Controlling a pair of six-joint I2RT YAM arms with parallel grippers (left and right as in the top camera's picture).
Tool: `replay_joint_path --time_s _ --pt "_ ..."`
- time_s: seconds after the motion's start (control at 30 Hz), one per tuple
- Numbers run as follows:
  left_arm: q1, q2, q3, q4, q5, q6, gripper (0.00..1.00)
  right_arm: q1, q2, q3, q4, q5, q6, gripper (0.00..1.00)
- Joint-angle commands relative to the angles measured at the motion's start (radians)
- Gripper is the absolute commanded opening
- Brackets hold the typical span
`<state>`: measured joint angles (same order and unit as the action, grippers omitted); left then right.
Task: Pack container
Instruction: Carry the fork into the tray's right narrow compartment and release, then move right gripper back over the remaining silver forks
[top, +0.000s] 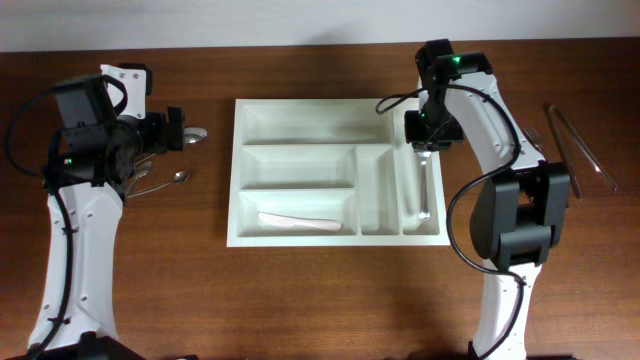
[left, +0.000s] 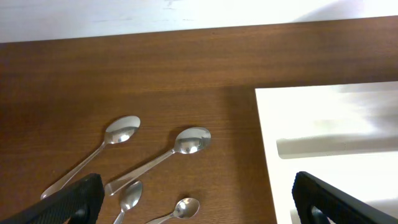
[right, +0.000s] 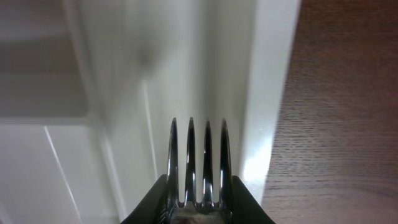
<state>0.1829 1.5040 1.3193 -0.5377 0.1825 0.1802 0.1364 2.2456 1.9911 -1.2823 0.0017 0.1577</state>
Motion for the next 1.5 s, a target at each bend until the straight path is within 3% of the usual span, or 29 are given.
replay_joint_path --time_s 0.0,0.47,0.5,0.6,0.97,1.17,1.33,1.47 --pt "0.003 0.011 0.022 -0.002 -0.006 0.016 0.99 0.027 0.002 -0.018 0.012 -0.016 0.005 0.20" --pt "0.003 0.011 0.022 -0.002 -0.006 0.016 0.99 0.026 0.002 -0.144 0.140 -0.016 0.004 0.21" --pt "0.003 0.011 0.022 -0.002 -0.006 0.016 0.99 0.026 0.002 -0.144 0.143 -0.016 0.004 0.24" --pt "0.003 0.011 0.022 -0.002 -0.006 0.016 0.99 0.026 0.002 -0.143 0.146 -0.016 0.004 0.51" --pt "0.003 0.011 0.022 -0.002 -0.006 0.016 0.99 0.007 -0.111 -0.052 0.135 0.129 -0.030 0.48" --pt "0.003 0.011 0.022 -0.002 -0.006 0.016 0.99 -0.098 -0.214 0.028 0.149 0.233 -0.150 0.65" --pt "0.003 0.011 0.022 -0.002 -0.006 0.016 0.99 -0.244 -0.208 0.027 0.157 0.244 -0.162 0.69" --pt "0.003 0.011 0.022 -0.002 -0.006 0.016 0.99 -0.356 -0.166 0.014 0.158 0.097 -0.224 0.70"
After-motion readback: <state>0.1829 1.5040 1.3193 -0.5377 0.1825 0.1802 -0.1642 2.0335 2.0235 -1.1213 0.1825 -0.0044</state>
